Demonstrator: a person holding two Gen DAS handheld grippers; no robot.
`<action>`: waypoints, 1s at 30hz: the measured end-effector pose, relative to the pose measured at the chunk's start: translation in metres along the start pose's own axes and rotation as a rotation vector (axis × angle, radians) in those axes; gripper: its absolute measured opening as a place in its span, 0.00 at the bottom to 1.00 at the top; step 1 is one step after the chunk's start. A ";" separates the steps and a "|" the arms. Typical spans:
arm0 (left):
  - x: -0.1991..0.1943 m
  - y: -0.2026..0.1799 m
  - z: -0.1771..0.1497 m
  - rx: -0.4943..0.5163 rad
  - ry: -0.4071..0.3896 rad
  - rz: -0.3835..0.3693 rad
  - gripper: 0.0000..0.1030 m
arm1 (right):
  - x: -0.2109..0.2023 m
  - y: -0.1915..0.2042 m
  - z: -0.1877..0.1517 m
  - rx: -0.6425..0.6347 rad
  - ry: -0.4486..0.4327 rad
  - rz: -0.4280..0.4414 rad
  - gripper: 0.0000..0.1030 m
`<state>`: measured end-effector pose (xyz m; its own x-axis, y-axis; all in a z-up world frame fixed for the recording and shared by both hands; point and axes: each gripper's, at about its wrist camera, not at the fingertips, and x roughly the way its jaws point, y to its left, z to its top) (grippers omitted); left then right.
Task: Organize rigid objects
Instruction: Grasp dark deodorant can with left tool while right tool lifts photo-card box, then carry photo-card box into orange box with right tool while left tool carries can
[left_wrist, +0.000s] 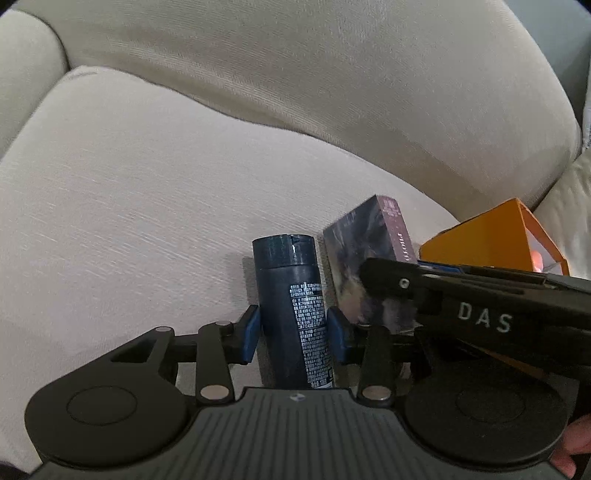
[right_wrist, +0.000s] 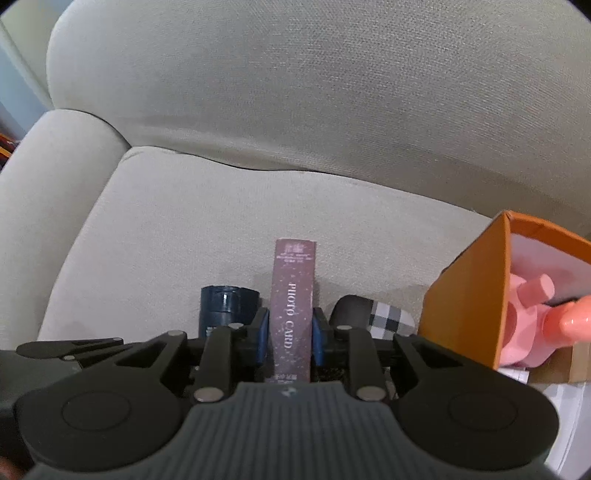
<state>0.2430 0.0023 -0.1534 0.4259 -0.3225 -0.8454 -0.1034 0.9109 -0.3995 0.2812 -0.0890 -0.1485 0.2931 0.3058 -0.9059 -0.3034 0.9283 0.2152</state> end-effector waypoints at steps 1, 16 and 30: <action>-0.004 0.000 -0.001 0.006 -0.009 0.000 0.42 | -0.003 0.000 -0.001 0.002 -0.006 0.001 0.23; -0.104 -0.033 -0.033 0.125 -0.173 -0.016 0.40 | -0.119 0.000 -0.047 0.082 -0.218 0.047 0.23; -0.168 -0.141 -0.049 0.341 -0.244 -0.215 0.40 | -0.220 -0.082 -0.123 0.238 -0.336 -0.061 0.23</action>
<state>0.1416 -0.0848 0.0277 0.6085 -0.4804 -0.6316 0.2942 0.8758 -0.3827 0.1296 -0.2582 -0.0116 0.5957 0.2640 -0.7586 -0.0697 0.9579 0.2786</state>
